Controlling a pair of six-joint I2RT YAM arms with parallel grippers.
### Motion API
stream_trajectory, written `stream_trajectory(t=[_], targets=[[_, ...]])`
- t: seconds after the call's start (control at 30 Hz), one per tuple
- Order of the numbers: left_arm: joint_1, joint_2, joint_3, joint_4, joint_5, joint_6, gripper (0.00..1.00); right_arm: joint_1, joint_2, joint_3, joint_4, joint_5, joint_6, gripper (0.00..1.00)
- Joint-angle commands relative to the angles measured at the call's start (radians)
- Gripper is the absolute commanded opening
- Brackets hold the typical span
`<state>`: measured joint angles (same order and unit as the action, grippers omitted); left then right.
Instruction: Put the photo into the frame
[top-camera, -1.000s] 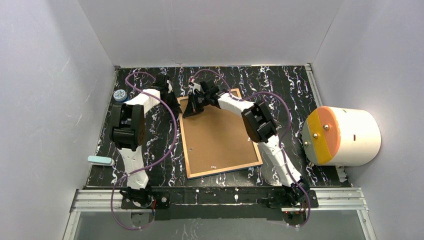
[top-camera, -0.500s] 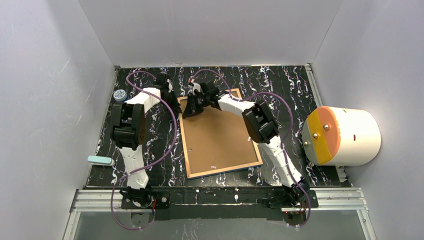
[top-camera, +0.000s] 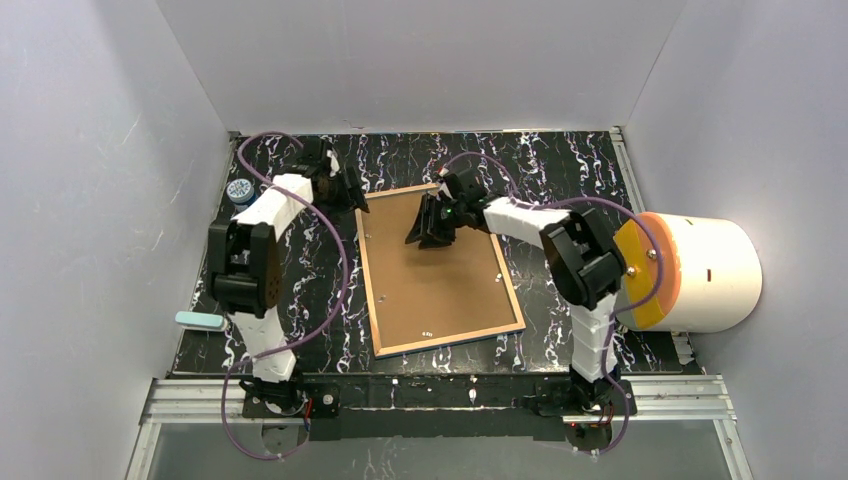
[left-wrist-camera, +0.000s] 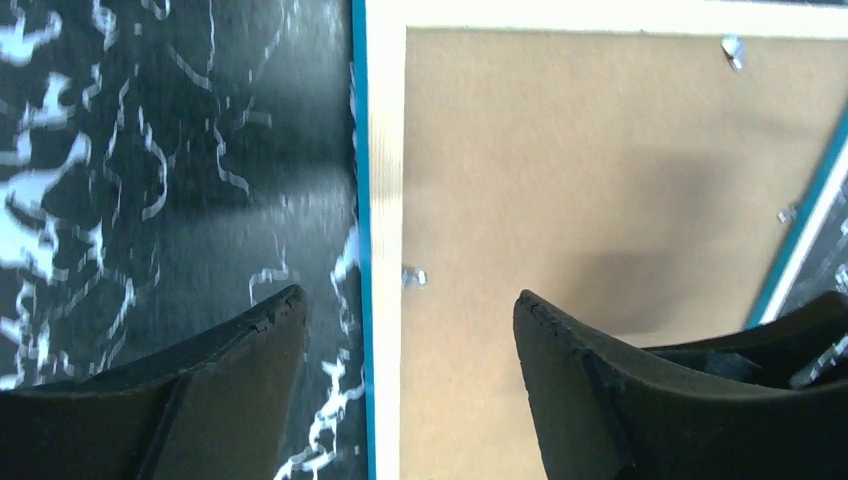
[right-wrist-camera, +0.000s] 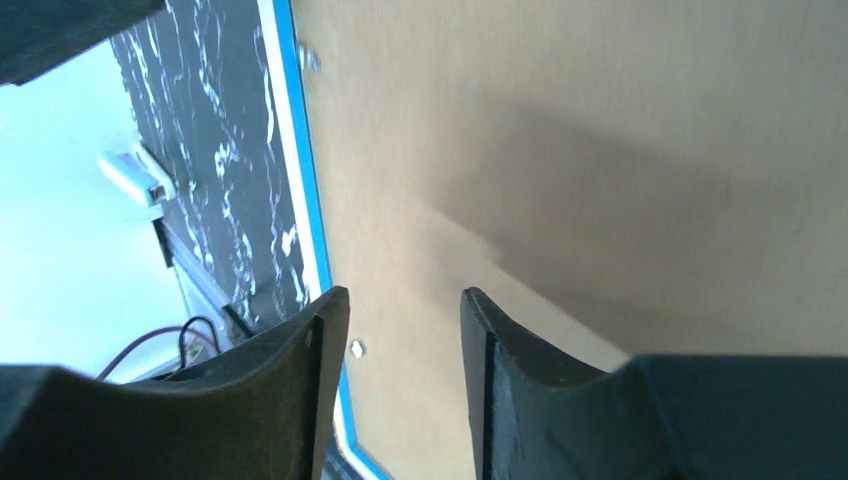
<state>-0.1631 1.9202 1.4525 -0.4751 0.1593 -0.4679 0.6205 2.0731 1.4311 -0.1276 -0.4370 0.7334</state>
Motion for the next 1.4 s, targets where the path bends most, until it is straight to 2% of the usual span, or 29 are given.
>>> stream_trajectory(t=[0.0,0.1,0.17,0.3,0.4,0.6,0.9,1.2,1.37], targets=[[-0.002,-0.2,-0.126,-0.047,0.045,0.017,0.75,0.045,-0.17,-0.166,-0.012,0.043,0.102,0.57],[-0.004,-0.285,-0.228,-0.043,0.094,0.016,0.75,0.09,-0.227,-0.244,-0.001,0.051,0.151,0.59],[-0.004,-0.331,-0.289,-0.045,0.131,0.005,0.72,0.133,-0.242,-0.285,0.027,0.054,0.203,0.58],[-0.006,-0.408,-0.409,-0.022,0.192,-0.005,0.48,0.226,-0.237,-0.331,0.105,0.1,0.296,0.51],[-0.006,-0.449,-0.473,0.004,0.216,-0.012,0.38,0.276,-0.213,-0.332,0.161,0.133,0.34,0.46],[-0.006,-0.437,-0.537,0.029,0.267,-0.012,0.36,0.309,-0.144,-0.296,0.183,0.171,0.377,0.4],[-0.007,-0.343,-0.586,0.086,0.345,-0.028,0.36,0.32,-0.074,-0.25,0.173,0.225,0.339,0.38],[-0.007,-0.303,-0.598,0.086,0.319,-0.023,0.23,0.32,-0.013,-0.21,0.218,0.175,0.275,0.33],[-0.009,-0.283,-0.589,0.087,0.315,-0.021,0.2,0.319,0.015,-0.208,0.269,0.093,0.226,0.29]])
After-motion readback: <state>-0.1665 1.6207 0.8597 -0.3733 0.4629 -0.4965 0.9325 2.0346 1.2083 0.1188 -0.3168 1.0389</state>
